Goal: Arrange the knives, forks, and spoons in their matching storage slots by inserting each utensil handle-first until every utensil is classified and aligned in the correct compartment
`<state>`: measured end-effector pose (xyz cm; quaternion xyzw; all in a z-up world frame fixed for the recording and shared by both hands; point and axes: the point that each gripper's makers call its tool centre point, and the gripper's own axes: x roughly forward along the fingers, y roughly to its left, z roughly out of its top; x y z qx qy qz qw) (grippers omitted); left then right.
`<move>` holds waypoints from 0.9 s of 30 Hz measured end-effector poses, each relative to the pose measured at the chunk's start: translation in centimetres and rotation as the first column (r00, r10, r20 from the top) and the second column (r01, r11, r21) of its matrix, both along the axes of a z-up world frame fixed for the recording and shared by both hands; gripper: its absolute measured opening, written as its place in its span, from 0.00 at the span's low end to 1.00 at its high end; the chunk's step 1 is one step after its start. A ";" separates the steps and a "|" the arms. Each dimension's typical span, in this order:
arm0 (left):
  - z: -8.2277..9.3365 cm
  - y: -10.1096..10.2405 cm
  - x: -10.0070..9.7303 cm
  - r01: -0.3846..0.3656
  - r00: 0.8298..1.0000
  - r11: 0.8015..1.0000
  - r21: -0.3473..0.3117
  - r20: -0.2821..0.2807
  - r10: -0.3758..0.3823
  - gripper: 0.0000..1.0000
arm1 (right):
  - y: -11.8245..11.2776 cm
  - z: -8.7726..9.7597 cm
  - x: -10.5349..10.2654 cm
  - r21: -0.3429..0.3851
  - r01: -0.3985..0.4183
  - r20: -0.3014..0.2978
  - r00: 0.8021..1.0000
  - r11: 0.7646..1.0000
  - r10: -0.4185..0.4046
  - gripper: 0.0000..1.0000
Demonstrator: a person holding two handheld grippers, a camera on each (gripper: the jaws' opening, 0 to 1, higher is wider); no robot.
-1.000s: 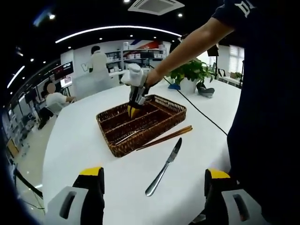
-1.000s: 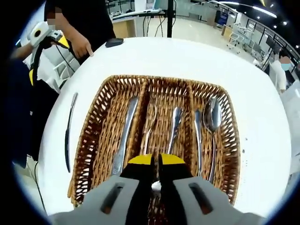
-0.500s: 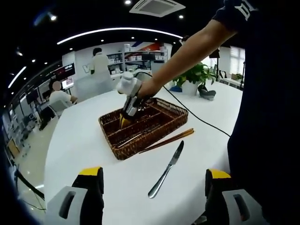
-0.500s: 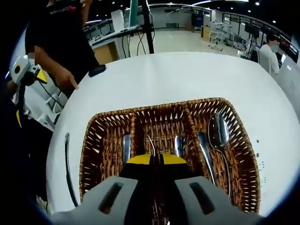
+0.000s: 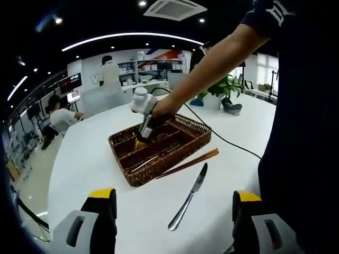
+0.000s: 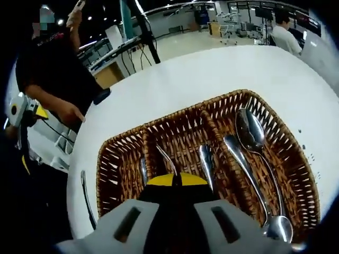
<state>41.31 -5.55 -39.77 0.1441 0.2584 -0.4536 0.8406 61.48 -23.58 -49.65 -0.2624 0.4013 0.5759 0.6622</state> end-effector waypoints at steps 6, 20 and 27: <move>-0.5 -0.2 -0.5 0.001 1.000 1.000 0.015 -0.008 -0.001 0.94 | -0.8 -2.4 0.1 -0.154 -0.049 -0.071 0.997 0.987 0.039 0.01; -0.4 1.3 -0.8 -0.073 0.997 0.997 0.023 0.015 0.072 0.94 | 8.4 -0.6 4.1 0.047 0.027 0.087 0.996 0.999 -0.031 0.11; -0.1 0.6 0.2 -0.046 0.999 0.999 0.017 0.015 0.045 0.94 | 9.6 -2.7 4.2 0.090 0.192 -0.018 0.981 0.977 -0.191 0.19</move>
